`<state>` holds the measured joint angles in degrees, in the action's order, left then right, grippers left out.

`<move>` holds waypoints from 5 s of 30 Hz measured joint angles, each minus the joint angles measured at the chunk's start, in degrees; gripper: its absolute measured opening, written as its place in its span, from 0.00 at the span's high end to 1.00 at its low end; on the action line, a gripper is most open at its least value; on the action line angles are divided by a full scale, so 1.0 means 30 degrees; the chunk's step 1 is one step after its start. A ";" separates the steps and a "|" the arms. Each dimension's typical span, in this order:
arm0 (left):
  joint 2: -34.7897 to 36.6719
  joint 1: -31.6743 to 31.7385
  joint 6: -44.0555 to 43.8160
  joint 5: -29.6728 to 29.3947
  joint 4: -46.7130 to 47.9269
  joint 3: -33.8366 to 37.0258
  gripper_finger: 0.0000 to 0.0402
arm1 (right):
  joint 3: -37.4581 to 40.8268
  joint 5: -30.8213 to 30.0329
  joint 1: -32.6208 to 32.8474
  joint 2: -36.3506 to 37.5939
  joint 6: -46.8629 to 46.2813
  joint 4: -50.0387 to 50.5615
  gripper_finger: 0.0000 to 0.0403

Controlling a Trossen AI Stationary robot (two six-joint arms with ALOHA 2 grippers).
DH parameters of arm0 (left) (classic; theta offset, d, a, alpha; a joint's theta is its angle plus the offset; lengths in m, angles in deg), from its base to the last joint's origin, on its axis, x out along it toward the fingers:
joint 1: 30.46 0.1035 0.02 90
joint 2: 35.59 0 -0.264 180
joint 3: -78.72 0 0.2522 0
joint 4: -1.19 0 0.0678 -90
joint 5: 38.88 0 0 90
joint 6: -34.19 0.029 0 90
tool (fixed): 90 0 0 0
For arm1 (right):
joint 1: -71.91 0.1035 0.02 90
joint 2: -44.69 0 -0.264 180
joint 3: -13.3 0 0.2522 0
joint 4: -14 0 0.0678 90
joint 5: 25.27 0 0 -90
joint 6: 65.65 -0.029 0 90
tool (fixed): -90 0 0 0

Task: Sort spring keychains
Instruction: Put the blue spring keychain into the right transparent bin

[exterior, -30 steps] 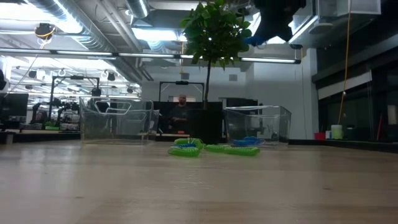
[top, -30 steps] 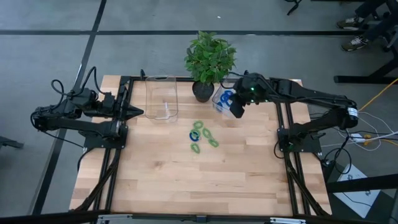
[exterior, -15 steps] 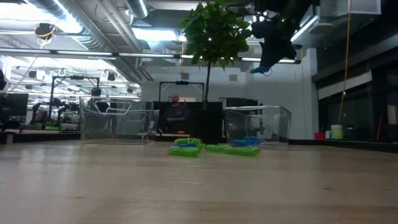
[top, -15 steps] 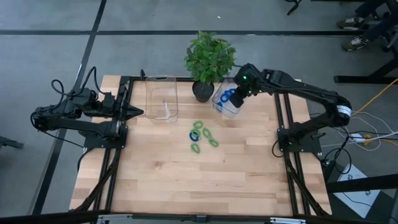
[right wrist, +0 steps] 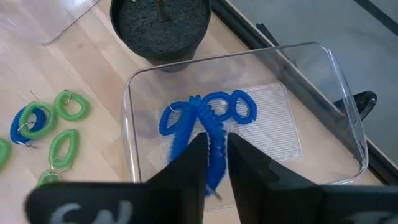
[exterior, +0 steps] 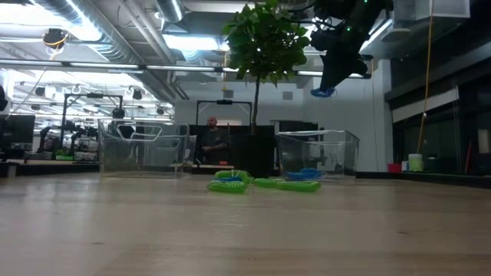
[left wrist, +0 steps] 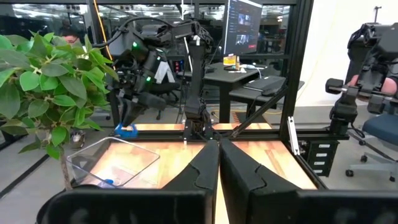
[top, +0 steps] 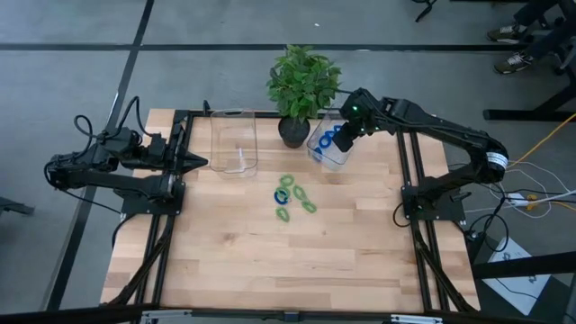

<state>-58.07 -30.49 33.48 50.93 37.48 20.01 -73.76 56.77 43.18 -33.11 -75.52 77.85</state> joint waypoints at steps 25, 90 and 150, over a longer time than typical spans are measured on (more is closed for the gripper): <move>0.0000 0.0004 0.0000 -0.0001 0.0000 -0.0001 0.98 | 0.0000 0.0757 0.2356 0.2146 0.0226 -0.0277 0.70; 0.0007 0.0006 0.0000 0.0000 0.0000 -0.0001 0.98 | -0.0022 0.5736 0.7628 -0.0591 -0.5896 -1.2735 0.71; 0.0001 0.0000 -0.0001 0.0000 0.0000 -0.0001 0.97 | -0.0007 0.4397 1.1473 -1.0526 0.9967 -1.2172 0.71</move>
<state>-58.06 -30.49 33.47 50.93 37.48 20.01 -73.78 69.96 77.60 -64.69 -45.62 41.33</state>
